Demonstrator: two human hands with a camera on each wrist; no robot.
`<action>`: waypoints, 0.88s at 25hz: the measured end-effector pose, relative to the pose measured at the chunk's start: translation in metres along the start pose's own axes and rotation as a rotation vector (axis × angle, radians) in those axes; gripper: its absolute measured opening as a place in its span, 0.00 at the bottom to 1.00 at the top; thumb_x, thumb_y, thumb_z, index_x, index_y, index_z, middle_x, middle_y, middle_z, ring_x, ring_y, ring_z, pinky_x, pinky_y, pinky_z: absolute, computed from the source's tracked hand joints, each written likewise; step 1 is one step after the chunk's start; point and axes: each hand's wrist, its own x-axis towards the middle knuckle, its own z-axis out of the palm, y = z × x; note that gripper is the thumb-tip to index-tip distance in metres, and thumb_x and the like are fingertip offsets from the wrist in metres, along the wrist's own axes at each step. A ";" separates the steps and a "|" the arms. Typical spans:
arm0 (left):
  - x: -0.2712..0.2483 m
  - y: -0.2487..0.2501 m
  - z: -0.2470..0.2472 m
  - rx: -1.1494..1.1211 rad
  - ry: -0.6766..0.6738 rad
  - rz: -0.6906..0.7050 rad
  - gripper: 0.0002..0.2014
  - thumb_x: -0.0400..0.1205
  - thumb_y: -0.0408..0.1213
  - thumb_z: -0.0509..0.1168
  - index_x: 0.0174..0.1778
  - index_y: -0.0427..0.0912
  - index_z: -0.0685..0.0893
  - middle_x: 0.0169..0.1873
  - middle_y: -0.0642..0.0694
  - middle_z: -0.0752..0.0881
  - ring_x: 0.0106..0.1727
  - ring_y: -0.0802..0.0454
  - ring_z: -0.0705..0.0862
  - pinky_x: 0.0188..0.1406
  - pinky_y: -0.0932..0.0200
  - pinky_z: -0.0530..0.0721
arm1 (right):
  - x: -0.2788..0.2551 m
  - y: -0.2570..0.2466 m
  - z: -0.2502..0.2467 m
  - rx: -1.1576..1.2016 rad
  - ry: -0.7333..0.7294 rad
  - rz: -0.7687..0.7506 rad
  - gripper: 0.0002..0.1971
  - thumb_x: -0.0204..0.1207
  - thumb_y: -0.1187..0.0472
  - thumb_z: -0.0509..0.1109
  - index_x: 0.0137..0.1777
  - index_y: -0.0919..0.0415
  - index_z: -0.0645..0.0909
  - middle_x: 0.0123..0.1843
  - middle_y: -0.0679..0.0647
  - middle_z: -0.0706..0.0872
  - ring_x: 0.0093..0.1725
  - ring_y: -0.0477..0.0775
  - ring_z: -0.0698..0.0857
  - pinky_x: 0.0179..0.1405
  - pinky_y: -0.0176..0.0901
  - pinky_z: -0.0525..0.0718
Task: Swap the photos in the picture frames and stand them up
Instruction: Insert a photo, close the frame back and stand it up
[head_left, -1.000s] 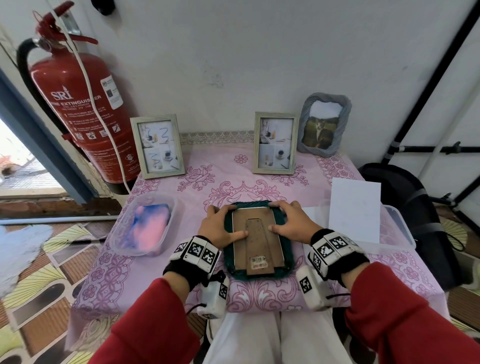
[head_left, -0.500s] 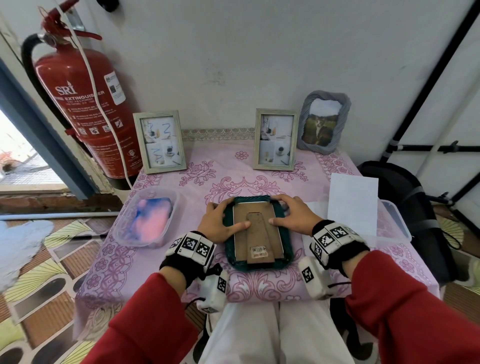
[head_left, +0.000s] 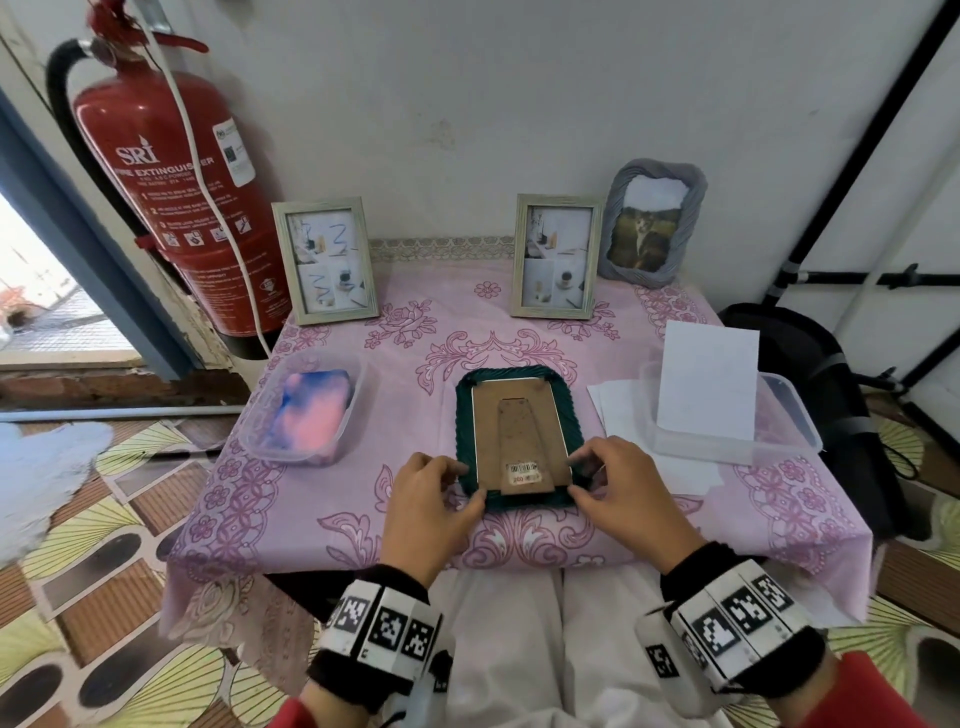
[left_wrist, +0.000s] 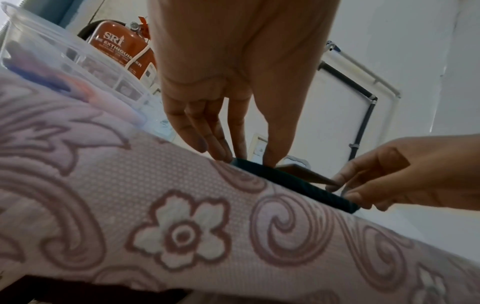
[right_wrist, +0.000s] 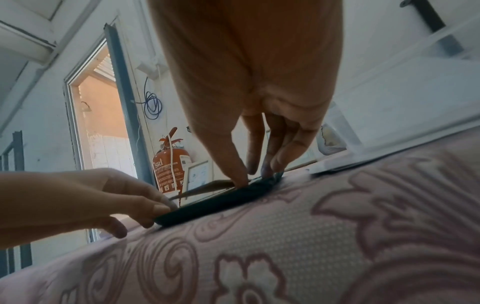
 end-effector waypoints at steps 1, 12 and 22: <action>-0.004 0.000 0.002 0.006 0.022 0.011 0.13 0.73 0.41 0.74 0.51 0.42 0.86 0.43 0.49 0.79 0.47 0.53 0.79 0.52 0.63 0.79 | -0.002 0.001 0.001 0.004 0.017 -0.002 0.12 0.68 0.66 0.74 0.50 0.57 0.81 0.42 0.49 0.79 0.45 0.51 0.79 0.48 0.43 0.81; -0.010 0.001 0.017 -0.303 0.184 -0.206 0.09 0.69 0.32 0.77 0.43 0.37 0.88 0.36 0.42 0.87 0.34 0.53 0.83 0.39 0.64 0.83 | -0.008 0.007 0.016 0.185 0.227 0.025 0.18 0.64 0.73 0.75 0.48 0.54 0.75 0.33 0.47 0.78 0.29 0.42 0.77 0.31 0.26 0.77; -0.013 0.001 0.021 -0.380 0.175 -0.119 0.09 0.71 0.25 0.73 0.43 0.40 0.88 0.32 0.48 0.83 0.29 0.61 0.77 0.32 0.76 0.76 | -0.011 0.009 0.021 0.342 0.283 0.037 0.15 0.65 0.76 0.73 0.43 0.57 0.77 0.35 0.52 0.85 0.35 0.46 0.84 0.34 0.29 0.81</action>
